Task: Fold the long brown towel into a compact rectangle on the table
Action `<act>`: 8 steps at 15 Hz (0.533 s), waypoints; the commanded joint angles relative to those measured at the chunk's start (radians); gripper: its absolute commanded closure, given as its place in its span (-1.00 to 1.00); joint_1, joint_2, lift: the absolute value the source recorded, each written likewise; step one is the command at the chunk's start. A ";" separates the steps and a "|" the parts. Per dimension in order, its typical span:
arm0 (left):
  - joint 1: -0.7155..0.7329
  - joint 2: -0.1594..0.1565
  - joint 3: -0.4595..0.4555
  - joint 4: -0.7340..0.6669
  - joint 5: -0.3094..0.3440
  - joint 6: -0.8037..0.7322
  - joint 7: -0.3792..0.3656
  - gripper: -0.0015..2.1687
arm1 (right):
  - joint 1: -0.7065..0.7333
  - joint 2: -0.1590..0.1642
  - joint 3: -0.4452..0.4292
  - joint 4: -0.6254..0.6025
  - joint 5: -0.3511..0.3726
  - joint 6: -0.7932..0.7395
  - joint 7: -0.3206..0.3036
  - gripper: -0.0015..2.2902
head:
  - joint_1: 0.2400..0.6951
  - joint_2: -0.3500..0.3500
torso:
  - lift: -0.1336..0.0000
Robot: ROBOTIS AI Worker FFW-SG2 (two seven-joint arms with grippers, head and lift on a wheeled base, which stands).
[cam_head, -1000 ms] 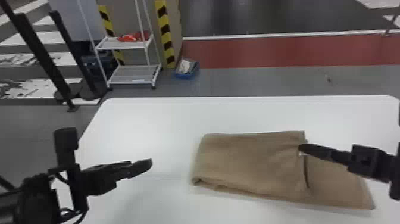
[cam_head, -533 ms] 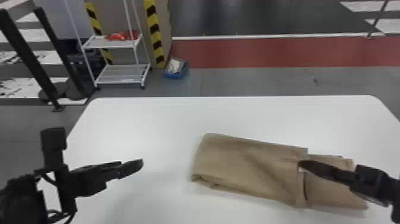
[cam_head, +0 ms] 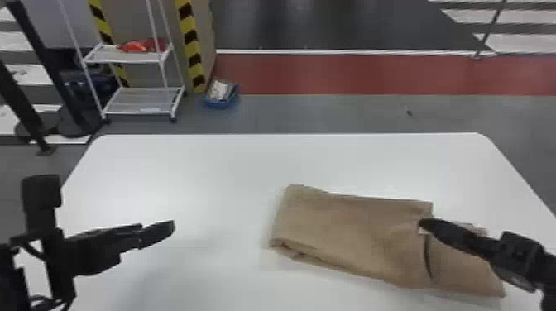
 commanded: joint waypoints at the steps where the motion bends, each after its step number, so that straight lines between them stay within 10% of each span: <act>1: -0.001 -0.003 -0.020 0.001 -0.010 0.000 0.004 -0.92 | -0.016 0.001 0.002 0.069 0.007 0.002 -0.006 0.29 | 1.00 -0.03 | -0.87; 8: -0.010 -0.007 -0.043 0.013 -0.030 0.000 0.005 -0.92 | 0.030 0.001 -0.134 0.110 -0.065 0.002 0.020 0.29 | 1.00 -0.19 | -0.87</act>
